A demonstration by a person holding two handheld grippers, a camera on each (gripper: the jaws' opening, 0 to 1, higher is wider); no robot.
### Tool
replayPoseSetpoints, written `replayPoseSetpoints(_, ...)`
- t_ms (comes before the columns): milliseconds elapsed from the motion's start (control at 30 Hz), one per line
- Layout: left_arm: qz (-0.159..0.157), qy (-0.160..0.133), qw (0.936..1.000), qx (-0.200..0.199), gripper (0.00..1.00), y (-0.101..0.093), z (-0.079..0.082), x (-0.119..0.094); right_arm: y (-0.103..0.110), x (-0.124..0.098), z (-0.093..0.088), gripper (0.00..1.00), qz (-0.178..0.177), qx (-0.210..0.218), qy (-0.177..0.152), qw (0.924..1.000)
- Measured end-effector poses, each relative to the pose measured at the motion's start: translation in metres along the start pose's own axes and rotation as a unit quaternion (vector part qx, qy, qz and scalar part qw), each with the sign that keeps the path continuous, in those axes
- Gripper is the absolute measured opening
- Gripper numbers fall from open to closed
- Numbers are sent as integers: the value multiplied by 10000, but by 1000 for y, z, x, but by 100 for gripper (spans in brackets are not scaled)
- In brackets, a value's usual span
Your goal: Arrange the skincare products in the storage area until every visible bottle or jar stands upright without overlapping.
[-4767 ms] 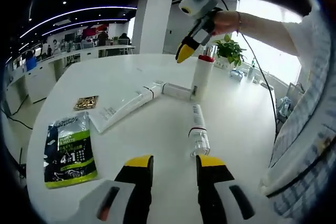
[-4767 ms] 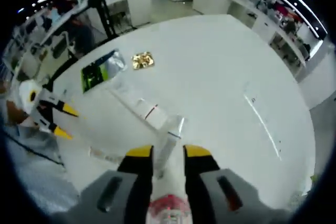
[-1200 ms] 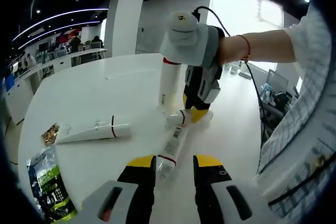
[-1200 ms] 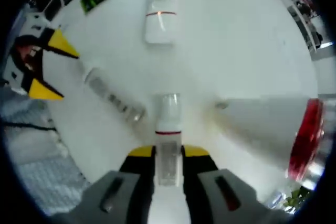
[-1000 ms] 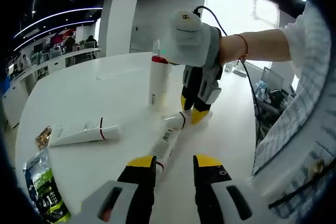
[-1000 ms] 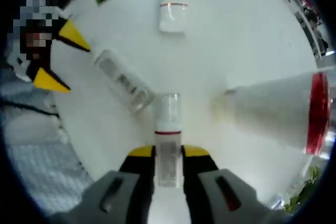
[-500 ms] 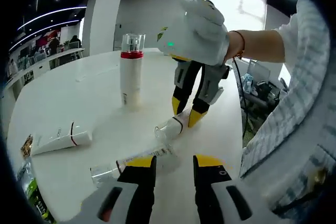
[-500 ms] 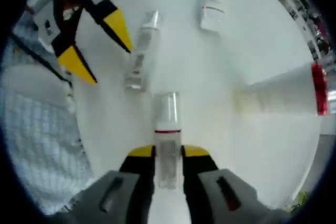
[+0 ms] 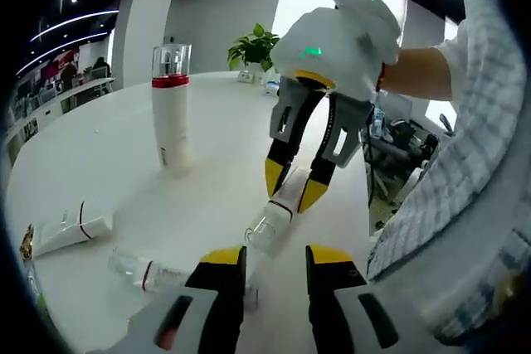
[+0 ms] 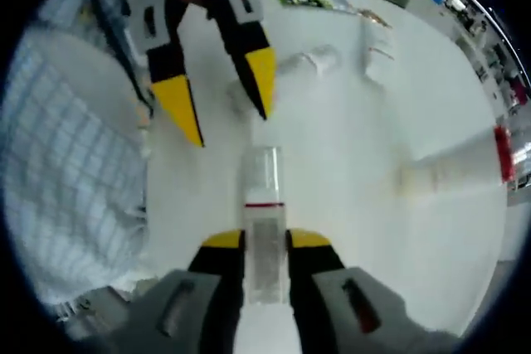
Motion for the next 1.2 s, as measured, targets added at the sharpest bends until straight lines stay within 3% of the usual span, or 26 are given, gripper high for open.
replayPoseSetpoints(200,-45,72,9998,158,29,-2,-1,7,10,0,1,17,121,-273,-207,9993)
replayPoseSetpoints(367,-113,262,9983,503,28,-5,-8,17,17,1,6,18,132,-1011,-344,9942)
replayPoseSetpoints(633,-119,526,9932,1034,23,-8,-19,28,18,3,14,18,122,-1203,-596,9909)
replayPoseSetpoints(667,-176,428,9926,1121,21,-11,-17,29,18,3,15,18,120,-1205,-633,9906)
replayPoseSetpoints(800,-123,503,9940,959,20,-7,-15,24,19,3,15,19,63,-1155,-728,9906)
replayPoseSetpoints(967,6,479,9969,618,19,-1,-11,22,5,3,18,23,-571,-665,-1019,9909)
replayPoseSetpoints(1133,66,333,9994,33,19,6,2,15,-9,2,16,28,-1644,-414,-1399,9755)
replayPoseSetpoints(1200,150,291,9995,-10,19,10,5,14,-16,1,14,30,-2154,-92,-1563,9639)
Point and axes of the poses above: the point that each gripper's makers call its tool centre point, and the gripper's own axes: x roughly forward along the fingers, y roughly to its left, z roughly out of its top, the point moved 2 cm from there along -x, roughly backward along the fingers, and after that the axes turned 1 degree about -y, right-handed, at the moved point
